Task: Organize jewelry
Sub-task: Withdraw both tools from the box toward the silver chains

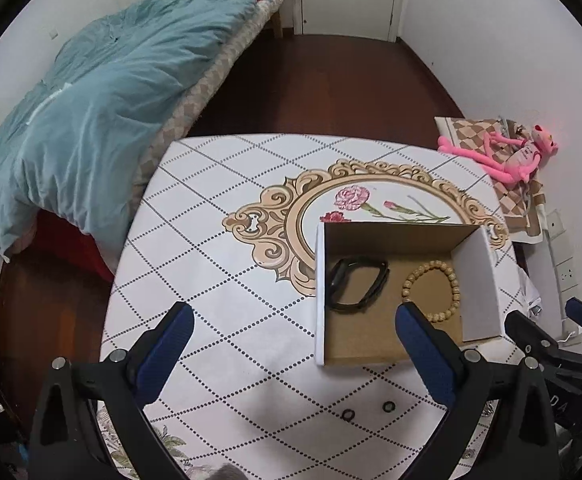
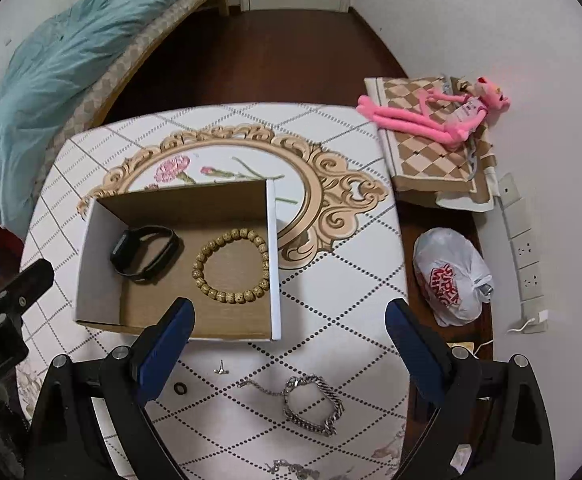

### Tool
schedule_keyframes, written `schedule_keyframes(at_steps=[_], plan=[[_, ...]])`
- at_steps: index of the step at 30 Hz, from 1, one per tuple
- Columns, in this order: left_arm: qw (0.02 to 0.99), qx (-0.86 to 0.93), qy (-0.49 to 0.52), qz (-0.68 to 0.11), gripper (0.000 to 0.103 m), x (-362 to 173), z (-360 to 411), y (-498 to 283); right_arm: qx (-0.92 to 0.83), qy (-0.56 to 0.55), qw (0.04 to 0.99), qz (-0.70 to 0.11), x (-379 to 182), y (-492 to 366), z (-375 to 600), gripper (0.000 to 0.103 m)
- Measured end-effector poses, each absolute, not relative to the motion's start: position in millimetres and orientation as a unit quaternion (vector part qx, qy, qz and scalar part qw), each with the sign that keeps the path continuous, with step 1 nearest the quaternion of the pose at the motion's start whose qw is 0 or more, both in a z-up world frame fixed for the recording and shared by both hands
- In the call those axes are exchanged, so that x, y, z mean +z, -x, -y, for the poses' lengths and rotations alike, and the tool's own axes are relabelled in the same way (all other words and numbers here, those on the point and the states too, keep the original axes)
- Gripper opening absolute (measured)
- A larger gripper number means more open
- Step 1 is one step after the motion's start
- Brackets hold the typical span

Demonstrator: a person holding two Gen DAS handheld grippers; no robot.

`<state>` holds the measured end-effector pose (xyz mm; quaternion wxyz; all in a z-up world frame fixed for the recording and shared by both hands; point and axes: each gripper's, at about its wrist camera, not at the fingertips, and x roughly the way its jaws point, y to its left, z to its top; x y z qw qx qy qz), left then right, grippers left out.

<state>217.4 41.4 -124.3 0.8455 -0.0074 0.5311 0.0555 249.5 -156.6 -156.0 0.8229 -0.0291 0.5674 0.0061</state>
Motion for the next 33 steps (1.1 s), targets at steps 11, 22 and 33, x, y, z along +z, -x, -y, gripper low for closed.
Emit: schedule_keyframes(at_steps=[11,22,33], plan=[[0.868,0.048,0.017,-0.494,0.103,-74,-36,-167,0.002,0.031,0.863,-0.504,-88,-196,158,0.097],[0.882,0.044,0.017,-0.468,0.103,-47,-33,-119,0.003,0.016,0.883,-0.468,-51,-144,163,0.097],[0.868,0.069,-0.001,-0.491,0.103,-86,-31,-91,0.003,-0.024,0.849,-0.527,-105,-117,192,0.097]])
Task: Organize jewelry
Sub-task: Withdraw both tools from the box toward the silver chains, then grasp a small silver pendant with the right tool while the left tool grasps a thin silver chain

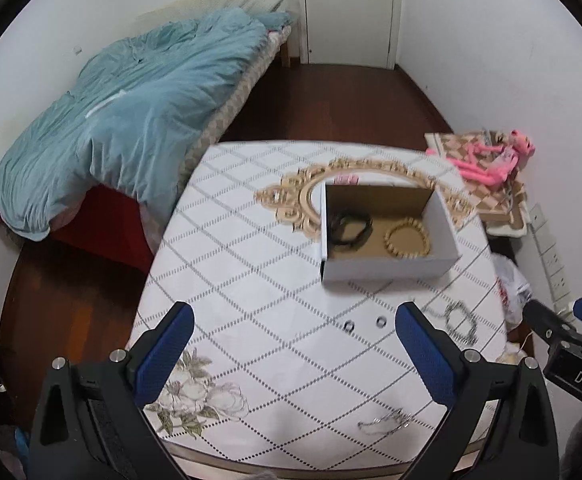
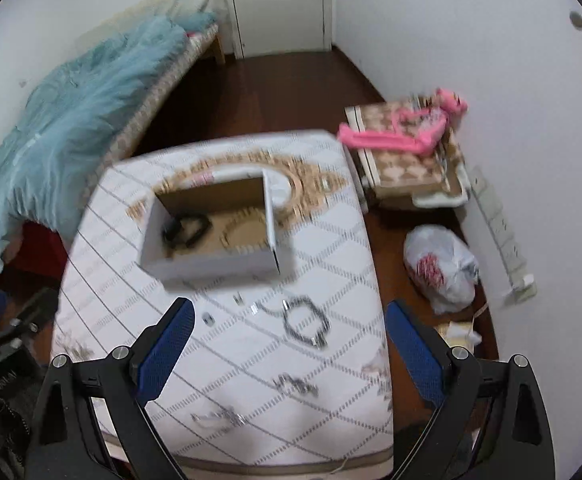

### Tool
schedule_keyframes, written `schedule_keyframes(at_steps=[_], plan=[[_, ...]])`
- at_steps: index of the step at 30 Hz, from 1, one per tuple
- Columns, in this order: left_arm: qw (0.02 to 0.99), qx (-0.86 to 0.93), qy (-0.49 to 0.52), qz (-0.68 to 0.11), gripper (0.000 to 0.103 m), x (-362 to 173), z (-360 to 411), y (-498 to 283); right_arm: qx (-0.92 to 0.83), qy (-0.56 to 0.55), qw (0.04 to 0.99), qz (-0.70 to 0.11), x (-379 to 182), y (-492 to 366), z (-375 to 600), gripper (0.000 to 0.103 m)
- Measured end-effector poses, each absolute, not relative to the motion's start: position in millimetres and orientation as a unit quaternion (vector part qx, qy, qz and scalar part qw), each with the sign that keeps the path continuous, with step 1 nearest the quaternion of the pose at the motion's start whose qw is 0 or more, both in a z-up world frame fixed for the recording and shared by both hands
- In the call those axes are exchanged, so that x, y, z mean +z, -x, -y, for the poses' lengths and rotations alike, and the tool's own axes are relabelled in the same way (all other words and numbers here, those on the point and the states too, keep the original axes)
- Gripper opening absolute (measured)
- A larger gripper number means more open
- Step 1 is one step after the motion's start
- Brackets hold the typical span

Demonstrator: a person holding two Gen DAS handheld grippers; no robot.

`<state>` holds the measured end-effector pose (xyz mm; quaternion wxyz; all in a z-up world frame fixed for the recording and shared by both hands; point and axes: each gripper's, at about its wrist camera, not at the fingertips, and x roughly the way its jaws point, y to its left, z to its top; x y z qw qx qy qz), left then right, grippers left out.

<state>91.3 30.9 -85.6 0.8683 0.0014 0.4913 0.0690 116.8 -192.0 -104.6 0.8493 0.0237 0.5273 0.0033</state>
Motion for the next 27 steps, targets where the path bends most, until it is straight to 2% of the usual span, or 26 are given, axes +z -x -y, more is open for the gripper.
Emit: schedule_keyframes(at_steps=[4,6,9,17,19,21,27], plan=[[0.848,0.070,-0.010,-0.525,0.103,-126,-27,-82,0.007,-0.042,0.822,-0.568,-160,-102,207,0.095],[0.837,0.068,-0.014,-0.542,0.103,-147,-25,-76,0.007,-0.040,0.812,-0.582,-185,-94,212,0.080],[0.823,0.064,-0.022,-0.564,0.103,-173,-20,-68,0.018,-0.034,0.803,-0.595,-216,-84,215,0.070],[0.802,0.050,-0.033,-0.595,0.103,-208,-13,-49,0.032,-0.011,0.813,-0.581,-249,-71,209,0.054],[0.799,0.048,-0.031,-0.598,0.103,-212,-11,-46,0.039,-0.006,0.815,-0.578,-254,-71,205,0.040],[0.798,0.045,-0.033,-0.600,0.103,-213,-9,-44,0.043,0.001,0.815,-0.578,-257,-72,201,0.010],[0.790,0.028,-0.023,-0.612,0.103,-219,-6,-36,0.042,-0.029,0.843,-0.535,-237,-62,211,0.010]])
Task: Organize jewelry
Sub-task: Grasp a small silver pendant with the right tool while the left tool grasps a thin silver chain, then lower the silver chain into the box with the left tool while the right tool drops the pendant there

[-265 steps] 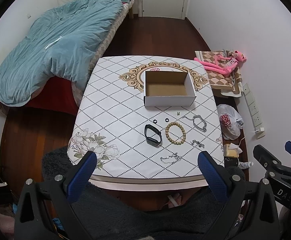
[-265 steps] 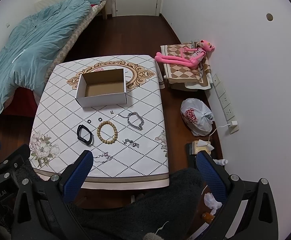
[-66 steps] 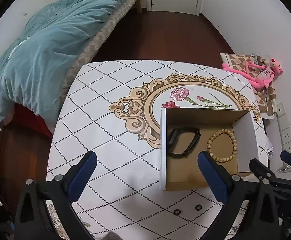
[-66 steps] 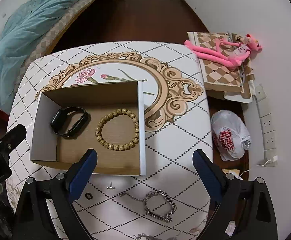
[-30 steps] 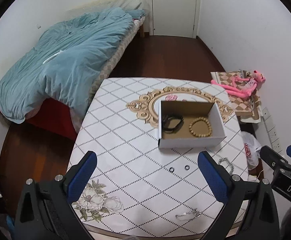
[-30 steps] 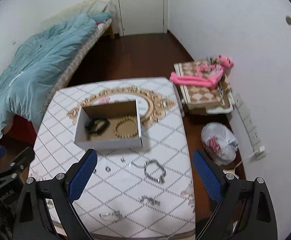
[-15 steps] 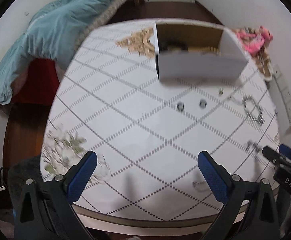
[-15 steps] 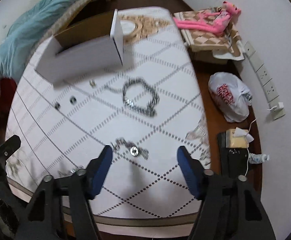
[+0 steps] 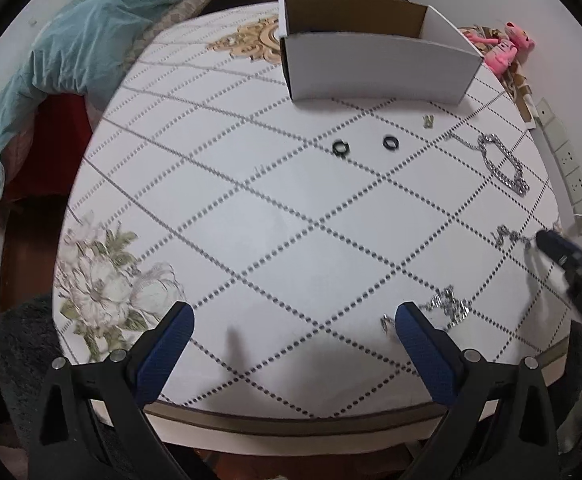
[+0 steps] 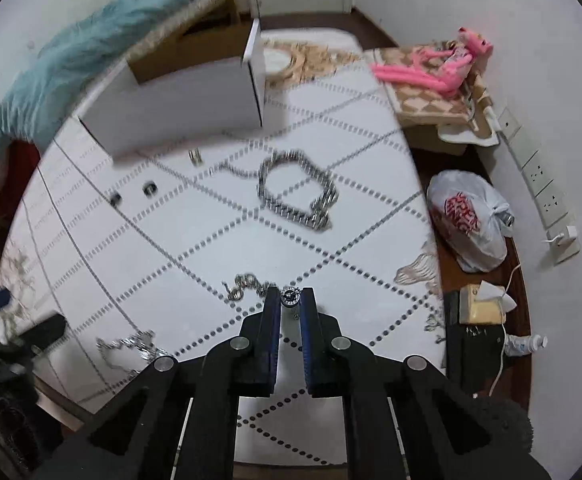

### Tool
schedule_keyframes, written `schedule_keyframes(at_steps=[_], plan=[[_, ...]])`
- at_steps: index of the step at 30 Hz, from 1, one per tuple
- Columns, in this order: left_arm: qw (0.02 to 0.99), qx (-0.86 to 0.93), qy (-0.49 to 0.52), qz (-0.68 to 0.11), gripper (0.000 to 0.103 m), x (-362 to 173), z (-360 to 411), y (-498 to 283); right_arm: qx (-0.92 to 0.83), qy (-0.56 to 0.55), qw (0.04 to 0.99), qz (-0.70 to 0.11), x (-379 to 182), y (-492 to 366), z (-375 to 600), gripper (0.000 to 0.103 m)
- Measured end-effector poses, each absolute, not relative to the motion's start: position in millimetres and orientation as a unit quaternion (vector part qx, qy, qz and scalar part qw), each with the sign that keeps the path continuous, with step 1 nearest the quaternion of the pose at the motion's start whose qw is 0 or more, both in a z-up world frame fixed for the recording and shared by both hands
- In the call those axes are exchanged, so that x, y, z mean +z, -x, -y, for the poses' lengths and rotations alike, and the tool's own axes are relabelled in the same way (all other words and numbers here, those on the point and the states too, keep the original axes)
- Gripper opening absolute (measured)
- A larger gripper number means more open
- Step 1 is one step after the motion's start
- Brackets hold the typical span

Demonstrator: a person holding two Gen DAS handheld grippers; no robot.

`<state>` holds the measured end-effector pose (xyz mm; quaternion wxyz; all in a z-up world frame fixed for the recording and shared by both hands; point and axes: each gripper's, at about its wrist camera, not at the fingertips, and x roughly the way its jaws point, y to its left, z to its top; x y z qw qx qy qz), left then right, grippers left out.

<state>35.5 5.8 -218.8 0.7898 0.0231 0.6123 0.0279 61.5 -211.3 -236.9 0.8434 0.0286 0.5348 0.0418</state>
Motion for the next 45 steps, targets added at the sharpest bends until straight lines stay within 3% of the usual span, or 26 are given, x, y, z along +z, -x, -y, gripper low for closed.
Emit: schedule_keyframes(at_steps=[16,19,23,26,28,30,45], plan=[[0.778,-0.029,0.023,-0.627,0.100,-232,1,-26,0.055,-0.134,0.847,-0.512,-210,-57,245,0.010],[0.773,-0.047,0.032,-0.632,0.083,-236,6,-27,0.057,-0.125,0.849,-0.510,-206,-55,241,0.010],[0.770,-0.060,0.020,-0.634,0.070,-240,18,-29,0.054,-0.127,0.846,-0.515,-210,-53,238,0.010],[0.779,-0.069,-0.019,-0.623,0.055,-238,32,-29,0.049,-0.126,0.845,-0.518,-213,-51,237,0.010],[0.788,-0.075,-0.056,-0.608,0.022,-236,43,-28,0.048,-0.122,0.845,-0.519,-214,-50,236,0.010],[0.789,-0.091,-0.049,-0.606,0.002,-236,44,-30,0.045,-0.121,0.845,-0.519,-214,-49,236,0.010],[0.822,-0.080,0.060,-0.561,0.000,-181,-23,-42,0.066,-0.133,0.862,-0.484,-175,-53,230,0.010]])
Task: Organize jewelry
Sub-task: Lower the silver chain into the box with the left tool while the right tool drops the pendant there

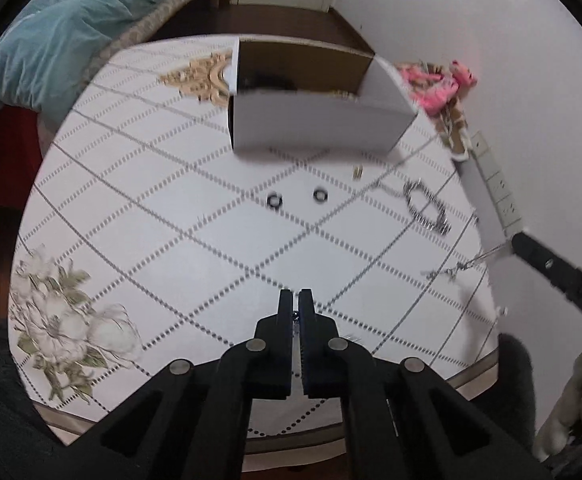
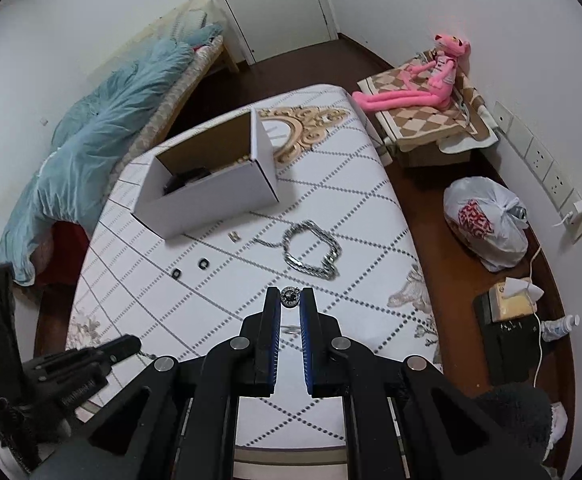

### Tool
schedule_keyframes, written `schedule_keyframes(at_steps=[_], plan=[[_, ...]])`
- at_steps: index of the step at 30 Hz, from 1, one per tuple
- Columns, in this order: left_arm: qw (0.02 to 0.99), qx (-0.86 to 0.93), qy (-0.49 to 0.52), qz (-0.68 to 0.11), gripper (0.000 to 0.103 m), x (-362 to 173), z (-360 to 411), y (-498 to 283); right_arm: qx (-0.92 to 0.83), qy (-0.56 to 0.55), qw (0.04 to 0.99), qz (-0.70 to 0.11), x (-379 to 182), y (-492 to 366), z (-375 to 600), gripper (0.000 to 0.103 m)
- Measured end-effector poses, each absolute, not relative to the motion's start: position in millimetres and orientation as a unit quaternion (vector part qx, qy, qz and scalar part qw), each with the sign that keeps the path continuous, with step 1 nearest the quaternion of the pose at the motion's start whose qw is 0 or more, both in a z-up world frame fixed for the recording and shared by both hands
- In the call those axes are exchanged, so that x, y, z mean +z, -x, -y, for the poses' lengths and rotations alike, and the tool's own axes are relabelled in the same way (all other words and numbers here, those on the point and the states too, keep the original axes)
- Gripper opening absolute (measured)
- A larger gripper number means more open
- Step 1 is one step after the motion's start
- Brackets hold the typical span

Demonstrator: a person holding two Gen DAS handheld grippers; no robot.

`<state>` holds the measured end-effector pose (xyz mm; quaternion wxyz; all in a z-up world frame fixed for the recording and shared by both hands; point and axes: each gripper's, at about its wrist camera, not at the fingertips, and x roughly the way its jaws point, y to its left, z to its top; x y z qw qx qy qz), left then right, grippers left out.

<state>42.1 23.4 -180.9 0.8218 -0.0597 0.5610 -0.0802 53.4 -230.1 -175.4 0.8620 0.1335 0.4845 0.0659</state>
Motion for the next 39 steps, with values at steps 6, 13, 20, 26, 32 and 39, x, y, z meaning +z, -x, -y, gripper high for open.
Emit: schedule_keyframes(at_steps=[6,13,20,26,32,39], plan=[[0.835,-0.100,0.066,-0.536,0.000,-152,-20,-50,0.093,-0.147,0.860,-0.481,-157,-64,221,0.010],[0.853,-0.123,0.086,-0.499,0.000,-100,-17,-86,0.134,-0.150,0.863,-0.463,-111,-95,209,0.010],[0.872,-0.136,0.085,-0.463,0.000,-52,-19,-148,0.164,-0.133,0.875,-0.436,-60,-156,189,0.010],[0.864,-0.140,0.084,-0.476,0.000,-57,-26,-207,0.171,-0.108,0.868,-0.454,-55,-224,166,0.010],[0.838,-0.142,0.090,-0.520,0.000,-90,-31,-243,0.173,-0.096,0.839,-0.506,-92,-275,153,0.010],[0.798,-0.105,0.091,-0.587,0.005,-138,-31,-268,0.177,-0.072,0.804,-0.563,-140,-305,141,0.010]])
